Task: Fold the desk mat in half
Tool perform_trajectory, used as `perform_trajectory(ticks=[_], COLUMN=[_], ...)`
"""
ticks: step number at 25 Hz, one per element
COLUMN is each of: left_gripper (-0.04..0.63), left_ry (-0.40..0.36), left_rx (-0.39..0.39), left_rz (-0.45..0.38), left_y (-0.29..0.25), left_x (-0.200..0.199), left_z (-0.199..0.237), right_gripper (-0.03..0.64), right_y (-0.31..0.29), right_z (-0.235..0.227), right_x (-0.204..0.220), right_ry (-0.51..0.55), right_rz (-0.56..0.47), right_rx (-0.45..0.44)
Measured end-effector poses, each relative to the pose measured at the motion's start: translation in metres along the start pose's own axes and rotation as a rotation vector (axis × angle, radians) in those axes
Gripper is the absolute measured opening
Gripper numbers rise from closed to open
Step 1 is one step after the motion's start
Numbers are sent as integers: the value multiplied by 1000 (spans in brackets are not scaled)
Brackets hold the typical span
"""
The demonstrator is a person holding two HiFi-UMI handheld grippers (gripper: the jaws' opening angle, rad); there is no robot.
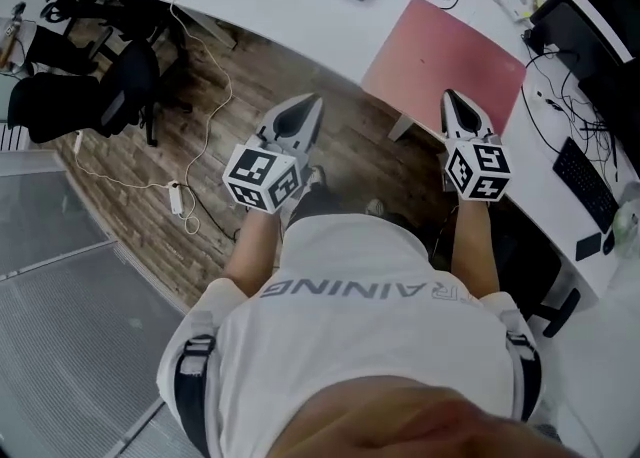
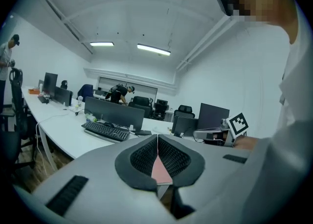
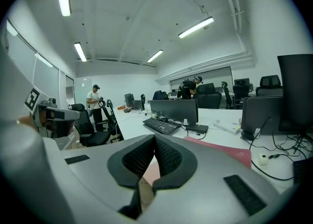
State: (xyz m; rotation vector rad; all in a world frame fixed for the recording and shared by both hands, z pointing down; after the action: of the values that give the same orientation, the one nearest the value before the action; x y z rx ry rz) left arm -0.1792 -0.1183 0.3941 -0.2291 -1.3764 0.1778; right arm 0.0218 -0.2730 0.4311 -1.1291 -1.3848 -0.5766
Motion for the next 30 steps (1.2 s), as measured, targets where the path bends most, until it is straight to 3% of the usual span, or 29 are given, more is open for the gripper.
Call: perform_trajectory(ticks=[10,17,25,27,30], left_gripper=[32,32,32,32,32], left_ry=[5,-93,-72,-60,-49], left_rx=[205,329,342,316,267], left_rz=[4,28,82,93,104], left_y=[-82,-115,-127,-129,-129], left_x=[-39,-37,-20,-16,-11], left_z=[88,134,143,141,133], right_gripper=[24,25,36,124,165], right_y=[-77,-130,-155,-169,-190], right_z=[9,34,18,11,13], right_x=[-28,-21,34,57,94], right_ry=[19,34,5,16,142], right_rz=[46,105,222,295,455], right_rx=[154,206,245,204,114])
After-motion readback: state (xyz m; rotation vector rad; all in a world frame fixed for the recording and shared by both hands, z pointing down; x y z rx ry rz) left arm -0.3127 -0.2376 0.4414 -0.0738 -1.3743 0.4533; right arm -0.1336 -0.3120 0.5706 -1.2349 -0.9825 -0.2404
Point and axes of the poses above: the fingertips, and each gripper's own axes: y backward along the fingers, z to its left, x out of its underside, the point moved 3 cm from there along y, backward along the fingers, and after that the axes turned 9 degrees about -x, right-handed, at the moved point
